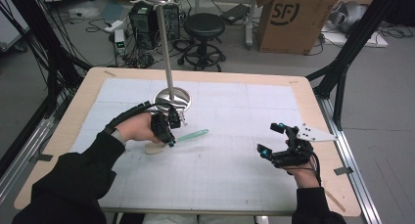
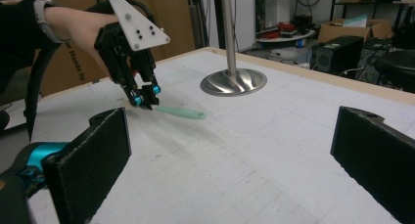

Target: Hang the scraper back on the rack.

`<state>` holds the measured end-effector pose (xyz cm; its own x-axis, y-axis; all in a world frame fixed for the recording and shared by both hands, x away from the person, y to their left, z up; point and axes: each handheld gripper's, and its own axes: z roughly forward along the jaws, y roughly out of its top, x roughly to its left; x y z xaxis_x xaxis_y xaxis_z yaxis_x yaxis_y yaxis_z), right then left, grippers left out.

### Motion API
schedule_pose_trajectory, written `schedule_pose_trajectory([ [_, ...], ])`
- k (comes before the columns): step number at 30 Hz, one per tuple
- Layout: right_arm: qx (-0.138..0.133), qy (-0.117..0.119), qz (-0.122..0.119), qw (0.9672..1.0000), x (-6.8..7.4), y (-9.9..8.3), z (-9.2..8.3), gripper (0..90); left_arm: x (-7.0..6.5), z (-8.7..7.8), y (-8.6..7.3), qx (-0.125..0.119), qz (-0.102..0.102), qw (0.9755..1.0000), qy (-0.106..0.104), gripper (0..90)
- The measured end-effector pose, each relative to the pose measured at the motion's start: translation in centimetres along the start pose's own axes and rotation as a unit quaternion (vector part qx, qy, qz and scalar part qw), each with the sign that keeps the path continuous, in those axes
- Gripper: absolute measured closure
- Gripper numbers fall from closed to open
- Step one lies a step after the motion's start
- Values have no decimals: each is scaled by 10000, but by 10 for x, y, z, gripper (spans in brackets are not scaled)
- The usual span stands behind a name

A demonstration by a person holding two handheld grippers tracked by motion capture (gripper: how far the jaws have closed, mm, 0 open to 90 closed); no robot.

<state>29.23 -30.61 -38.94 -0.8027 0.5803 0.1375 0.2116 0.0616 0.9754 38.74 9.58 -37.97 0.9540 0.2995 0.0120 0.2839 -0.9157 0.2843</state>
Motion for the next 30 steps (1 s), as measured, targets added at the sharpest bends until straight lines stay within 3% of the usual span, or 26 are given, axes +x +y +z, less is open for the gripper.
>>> schedule_pose_trajectory([
  [5,12,-31,19,10000,-1,0,-1,5,3,-11,-15,-385,-76,9991,143,805],
  [8,20,-42,1,10000,-1,-1,-1,5,7,-19,-27,-647,-269,9970,328,806],
  [10,26,-45,6,10000,-1,-1,-1,5,9,-23,-37,-908,-476,9941,344,805],
  [12,45,-47,-2,10000,-1,-2,0,5,11,-27,-44,-1098,-533,9919,343,805],
  [15,69,-41,7,10000,-1,-2,0,5,13,-35,-54,-1432,-733,9865,313,805],
  [18,76,-52,-12,10000,-1,-3,0,5,12,-44,-64,-1834,-830,9792,259,805],
  [21,84,-73,7,9999,-2,-3,-1,5,13,-52,-75,-2108,-921,9725,353,805],
  [23,86,-88,7,9999,-3,-5,-1,5,13,-56,-81,-2334,-1026,9661,403,805],
  [24,91,-87,26,9999,-2,-5,0,5,13,-59,-85,-2466,-1012,9627,469,805],
  [26,132,-81,32,9999,-2,-6,0,5,12,-60,-90,-2830,-1054,9521,473,804],
  [30,82,-67,-11,9999,-1,-5,0,5,15,-64,-102,-3271,-1215,9355,551,804],
])
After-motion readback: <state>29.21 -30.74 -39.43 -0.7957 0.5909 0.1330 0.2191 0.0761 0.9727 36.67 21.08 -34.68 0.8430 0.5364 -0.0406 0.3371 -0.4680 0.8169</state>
